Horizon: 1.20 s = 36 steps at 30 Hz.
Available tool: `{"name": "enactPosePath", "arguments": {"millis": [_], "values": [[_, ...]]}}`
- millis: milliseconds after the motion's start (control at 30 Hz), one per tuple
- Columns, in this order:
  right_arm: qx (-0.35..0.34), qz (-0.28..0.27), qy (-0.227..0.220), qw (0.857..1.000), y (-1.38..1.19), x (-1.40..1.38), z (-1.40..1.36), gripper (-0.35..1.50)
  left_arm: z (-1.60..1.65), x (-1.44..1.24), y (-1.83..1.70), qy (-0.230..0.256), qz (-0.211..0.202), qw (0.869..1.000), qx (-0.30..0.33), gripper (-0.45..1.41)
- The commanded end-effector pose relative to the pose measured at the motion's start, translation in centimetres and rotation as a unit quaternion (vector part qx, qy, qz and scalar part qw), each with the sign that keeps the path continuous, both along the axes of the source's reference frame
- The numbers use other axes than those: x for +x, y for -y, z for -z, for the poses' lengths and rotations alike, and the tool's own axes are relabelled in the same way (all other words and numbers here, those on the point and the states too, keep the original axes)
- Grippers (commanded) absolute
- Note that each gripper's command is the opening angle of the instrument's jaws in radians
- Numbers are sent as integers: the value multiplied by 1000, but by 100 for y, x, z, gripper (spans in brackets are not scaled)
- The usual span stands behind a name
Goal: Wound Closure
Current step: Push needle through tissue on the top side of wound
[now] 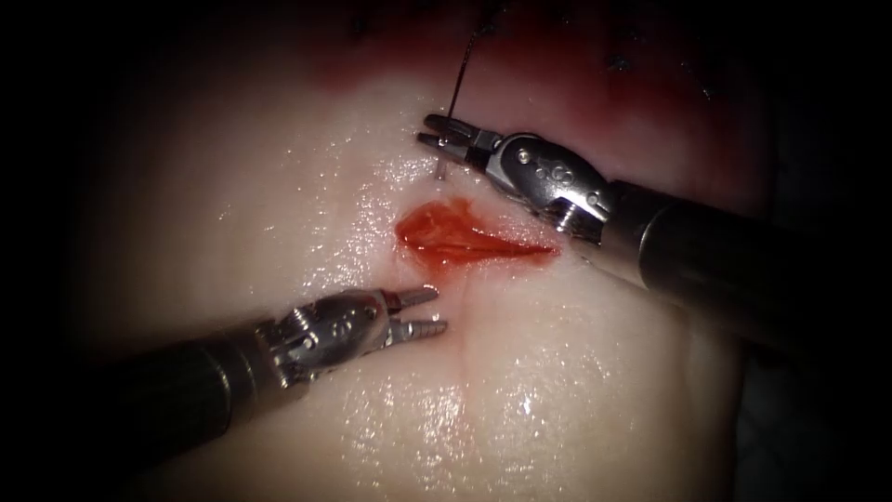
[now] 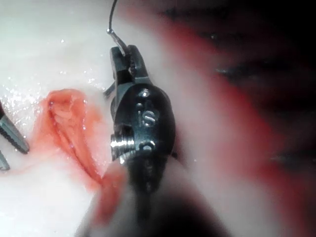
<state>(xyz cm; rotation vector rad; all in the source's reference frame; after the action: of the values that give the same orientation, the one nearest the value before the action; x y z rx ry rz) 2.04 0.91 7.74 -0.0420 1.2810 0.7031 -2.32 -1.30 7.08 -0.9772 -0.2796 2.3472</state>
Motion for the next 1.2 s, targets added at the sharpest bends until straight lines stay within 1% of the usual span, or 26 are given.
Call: {"name": "enactPosePath", "arguments": {"millis": [33,133,267,333,400,500,633,700,767,833,867,900,967,1067,1100,1133,1200], "values": [[4,-7,-5,1000,-4,6,-4,-35,-5,-6,-1,1,-1,1000,0,19],[30,-22,-12,999,-7,6,-4,-35,-5,-6,0,1,-2,1000,0,19],[91,-24,-19,995,-8,7,-5,-35,-5,-6,0,1,-3,1000,0,19],[128,-29,-30,991,-8,7,-5,-35,-5,-6,0,1,-2,1000,0,19],[167,-20,-40,985,-9,7,-5,-35,-5,-6,0,0,-2,1000,0,19],[202,-12,-57,978,-8,9,-6,-35,-5,-6,1,0,-2,1000,0,19],[260,-10,-92,961,-4,15,-8,-35,-5,-6,1,0,-2,1000,0,19],[280,-2,-108,954,-1,18,-9,-35,-5,-6,1,0,-2,1000,0,19],[284,6,-115,952,2,20,-10,-35,-4,-6,1,2,-3,1000,1,19],[297,15,-128,946,8,25,-12,-35,-4,-5,0,2,-3,1000,1,18],[297,15,-128,946,8,25,-12,-35,-4,-5,0,2,-3,1000,1,18],[308,20,-137,941,13,29,-12,-35,-4,-5,0,2,-3,1000,1,18],[313,22,-139,939,15,30,-12,-35,-4,-5,0,2,-3,1000,1,18],[335,24,-150,930,22,33,-11,-35,-4,-5,0,1,-4,1000,2,18],[357,23,-155,921,25,34,-9,-35,-4,-5,0,1,-4,1000,2,18],[357,23,-155,921,25,34,-9,-35,-4,-5,0,1,-4,1000,2,18],[374,21,-158,914,28,34,-7,-35,-3,-5,0,2,-5,1000,2,18]]}}
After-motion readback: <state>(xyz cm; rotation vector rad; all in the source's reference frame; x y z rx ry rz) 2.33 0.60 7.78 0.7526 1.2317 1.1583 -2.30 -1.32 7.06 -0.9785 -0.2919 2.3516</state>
